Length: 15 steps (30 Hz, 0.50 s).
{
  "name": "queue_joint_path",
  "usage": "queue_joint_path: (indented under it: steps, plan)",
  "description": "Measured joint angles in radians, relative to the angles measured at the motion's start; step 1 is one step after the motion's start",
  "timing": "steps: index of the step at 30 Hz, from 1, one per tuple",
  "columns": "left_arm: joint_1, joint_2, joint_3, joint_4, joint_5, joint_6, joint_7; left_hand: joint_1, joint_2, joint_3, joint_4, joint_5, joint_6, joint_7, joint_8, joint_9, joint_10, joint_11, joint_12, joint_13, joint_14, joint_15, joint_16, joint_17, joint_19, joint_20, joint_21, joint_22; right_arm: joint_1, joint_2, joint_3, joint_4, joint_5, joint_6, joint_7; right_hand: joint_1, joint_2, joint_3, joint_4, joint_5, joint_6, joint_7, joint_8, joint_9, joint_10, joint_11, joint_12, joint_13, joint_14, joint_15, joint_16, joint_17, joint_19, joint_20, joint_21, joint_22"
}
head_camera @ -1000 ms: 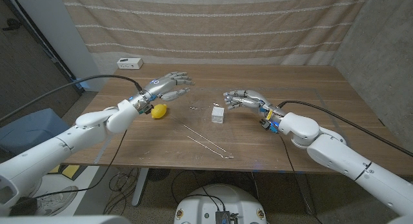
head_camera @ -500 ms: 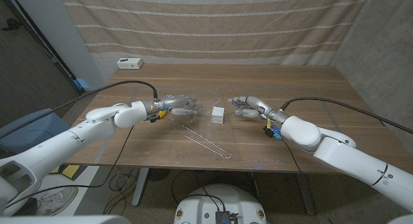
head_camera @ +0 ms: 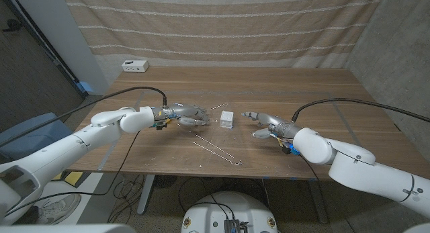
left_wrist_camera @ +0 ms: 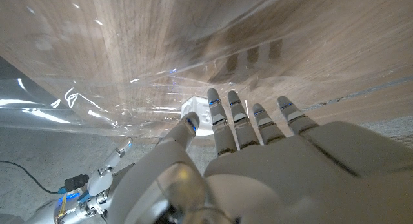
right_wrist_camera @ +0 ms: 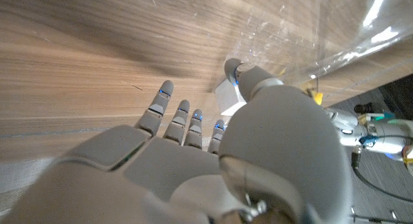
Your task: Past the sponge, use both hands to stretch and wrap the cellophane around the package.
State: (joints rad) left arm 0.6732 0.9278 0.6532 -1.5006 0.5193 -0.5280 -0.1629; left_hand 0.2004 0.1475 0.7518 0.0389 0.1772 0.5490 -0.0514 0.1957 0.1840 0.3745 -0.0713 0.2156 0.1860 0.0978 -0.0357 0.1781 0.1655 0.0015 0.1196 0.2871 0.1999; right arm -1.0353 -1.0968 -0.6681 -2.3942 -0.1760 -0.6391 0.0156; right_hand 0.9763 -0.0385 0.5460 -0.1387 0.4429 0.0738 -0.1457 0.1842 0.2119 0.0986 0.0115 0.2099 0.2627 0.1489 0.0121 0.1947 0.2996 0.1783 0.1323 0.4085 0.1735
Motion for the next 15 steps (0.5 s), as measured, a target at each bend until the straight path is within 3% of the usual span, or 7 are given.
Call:
queue_joint_path:
  steps: [2,4,9,15]
  plan:
    - [-0.001,-0.001,0.0,0.0,0.003,0.0,-0.001,0.0,0.0,0.002,0.009,0.0,-0.011,0.007,-0.004,0.0,-0.006,0.006,-0.005,0.0,0.0,0.0,0.0,0.001,0.0,0.0,0.0,0.0,0.009,-0.007,-0.02,-0.01,-0.036,-0.026,0.033,-0.041,-0.018,-0.011,0.011,-0.034,-0.009,-0.009,0.005,0.0,-0.013,-0.002,0.005,0.005,-0.005,-0.006,0.003,0.005,0.0,0.0,-0.006,0.001]
    - [-0.002,-0.001,0.0,0.0,0.009,0.002,-0.001,0.0,0.0,0.002,0.014,0.0,-0.016,0.014,-0.003,0.0,-0.009,0.009,-0.005,0.0,0.0,0.0,0.0,0.005,0.0,0.0,0.0,0.0,0.023,-0.018,-0.054,-0.027,-0.095,-0.064,0.072,-0.047,-0.019,-0.015,0.008,-0.056,-0.022,-0.022,0.005,0.0,-0.03,-0.008,0.006,0.005,-0.02,-0.005,0.003,0.005,-0.006,-0.006,-0.016,0.001]
    - [-0.003,-0.002,0.0,-0.003,0.022,0.014,-0.001,0.0,0.0,0.007,0.032,0.0,-0.046,0.058,-0.016,0.005,-0.022,0.021,-0.011,0.003,0.0,0.0,0.0,0.002,0.0,0.0,0.0,0.002,0.037,-0.034,-0.105,-0.048,-0.216,-0.121,0.139,-0.017,0.01,0.029,-0.028,-0.097,-0.075,-0.068,0.005,0.0,-0.106,-0.026,-0.003,0.009,-0.067,-0.007,0.003,0.01,-0.038,-0.027,-0.047,0.001]
    - [-0.001,0.0,-0.002,-0.009,0.04,0.038,0.016,0.0,0.0,0.006,0.04,0.0,-0.141,0.072,-0.03,0.005,-0.05,0.032,-0.02,0.003,0.0,0.0,0.0,0.002,0.0,0.0,0.0,0.003,0.03,-0.042,-0.136,-0.051,-0.323,-0.136,0.174,-0.002,0.007,0.045,-0.025,-0.172,-0.151,-0.072,0.005,0.002,-0.223,-0.035,-0.014,0.018,-0.138,-0.002,-0.004,0.023,-0.101,-0.032,-0.09,0.006]
